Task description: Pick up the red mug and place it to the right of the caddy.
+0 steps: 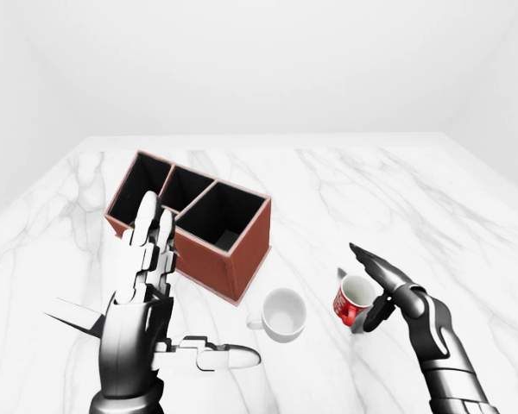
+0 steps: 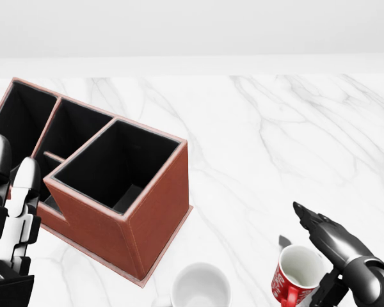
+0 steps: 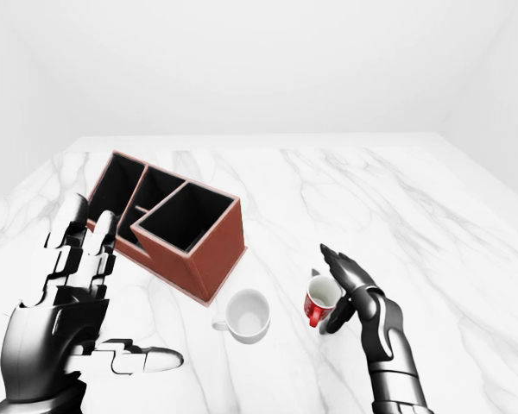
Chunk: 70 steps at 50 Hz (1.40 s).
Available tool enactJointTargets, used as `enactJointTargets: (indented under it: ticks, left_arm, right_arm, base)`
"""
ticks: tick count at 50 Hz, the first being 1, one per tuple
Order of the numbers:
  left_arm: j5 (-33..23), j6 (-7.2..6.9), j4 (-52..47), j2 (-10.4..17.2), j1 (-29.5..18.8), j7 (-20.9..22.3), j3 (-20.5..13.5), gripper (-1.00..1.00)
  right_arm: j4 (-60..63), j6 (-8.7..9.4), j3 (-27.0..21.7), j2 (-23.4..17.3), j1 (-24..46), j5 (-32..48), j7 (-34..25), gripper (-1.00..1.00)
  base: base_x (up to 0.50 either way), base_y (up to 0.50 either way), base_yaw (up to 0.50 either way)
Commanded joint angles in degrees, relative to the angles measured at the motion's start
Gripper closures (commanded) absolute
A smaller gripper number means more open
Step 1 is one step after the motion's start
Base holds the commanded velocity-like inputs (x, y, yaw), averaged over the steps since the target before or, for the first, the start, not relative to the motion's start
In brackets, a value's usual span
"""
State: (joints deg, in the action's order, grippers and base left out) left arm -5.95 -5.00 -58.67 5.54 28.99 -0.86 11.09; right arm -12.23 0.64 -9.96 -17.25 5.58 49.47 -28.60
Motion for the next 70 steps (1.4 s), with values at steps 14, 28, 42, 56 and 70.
enactJointTargets:
  ticks: [14,28,42,56,70]
  left_arm:
    - [0.1,0.0,-0.1,-0.3,0.0,0.3,-0.3,-1.0]
    - [0.2,0.0,-0.5,-0.2,-0.2,0.1,-0.3,-1.0]
    - [-0.2,0.0,-0.3,0.0,-0.2,-0.1,0.3,-1.0]
    - [0.1,0.0,-0.3,0.1,0.2,-0.2,0.2,-1.0]
    - [0.5,0.0,-0.6,-0.4,0.2,0.7,-0.7,-1.0]
  right_arm:
    - [-0.8,0.19,2.3,1.5,0.4,2.2,0.9,-1.0]
    - [0.7,0.57,3.3,2.6,-0.6,2.7,0.2,1.0]
    - [3.5,1.0,1.4,1.6,-1.0,1.7,-2.4,1.0]
    - [16.8,4.36,-0.8,1.3,2.6,2.3,-11.4,1.0]
    - [18.5,4.36,2.6,2.3,10.7,4.7,-11.4,1.0]
  base:
    - [0.0,0.0,0.0]
    - [0.0,0.0,0.0]
    - [0.0,0.0,0.0]
    - [0.0,0.0,0.0]
    - [0.0,0.0,0.0]
